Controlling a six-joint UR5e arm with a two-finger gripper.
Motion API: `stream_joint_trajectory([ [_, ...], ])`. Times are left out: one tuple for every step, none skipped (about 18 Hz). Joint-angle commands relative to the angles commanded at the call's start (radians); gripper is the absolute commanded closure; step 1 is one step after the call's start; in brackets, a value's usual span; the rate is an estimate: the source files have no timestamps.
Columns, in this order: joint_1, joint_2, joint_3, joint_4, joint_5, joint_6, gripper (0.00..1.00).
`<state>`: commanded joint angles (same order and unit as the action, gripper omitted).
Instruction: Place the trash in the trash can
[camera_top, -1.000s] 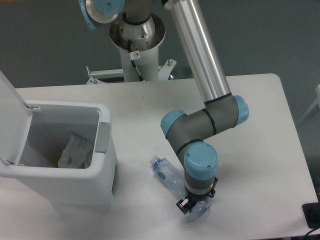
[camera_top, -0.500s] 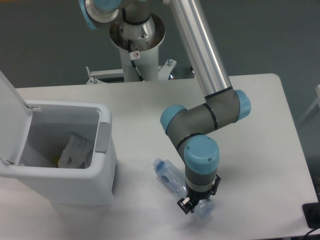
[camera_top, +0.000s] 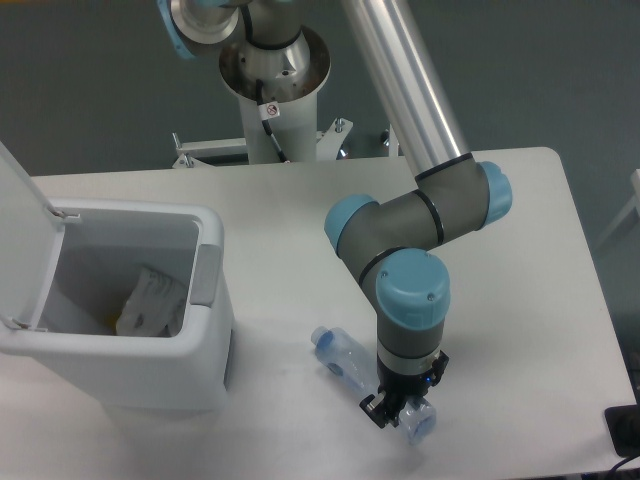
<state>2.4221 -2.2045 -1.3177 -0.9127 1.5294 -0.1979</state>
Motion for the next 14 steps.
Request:
stream_joint_trajectory([
  [0.006,0.023,0.006,0.0,-0.027,0.003,0.6],
  [0.011,0.035,0.014,0.002,-0.052,0.005,0.6],
  [0.012,0.051,0.024,0.002,-0.069,0.006,0.6],
  [0.014,0.064,0.037,0.002,-0.083,0.015,0.6],
  [0.02,0.081,0.047,0.002,-0.097,0.023,0.6],
  [0.023,0.1,0.057,0.002,-0.118,0.029,0.6],
  [0.025,0.117,0.066,0.002,-0.145,0.038,0.6],
  [0.025,0.136,0.074,0.002,-0.173,0.05,0.6],
  [0.025,0.153,0.077,0.002,-0.198,0.061,0.6],
  [0.025,0.17,0.077,0.002,-0.216,0.074,0.6],
  [0.025,0.187,0.077,0.003,-0.231,0.09,0.6],
  [0.025,0.199,0.078,0.009,-0.248,0.109,0.6],
  [0.025,0.21,0.08,0.026,-0.265,0.124,0.6],
  [0.025,0.219,0.089,0.038,-0.284,0.132,0.6],
])
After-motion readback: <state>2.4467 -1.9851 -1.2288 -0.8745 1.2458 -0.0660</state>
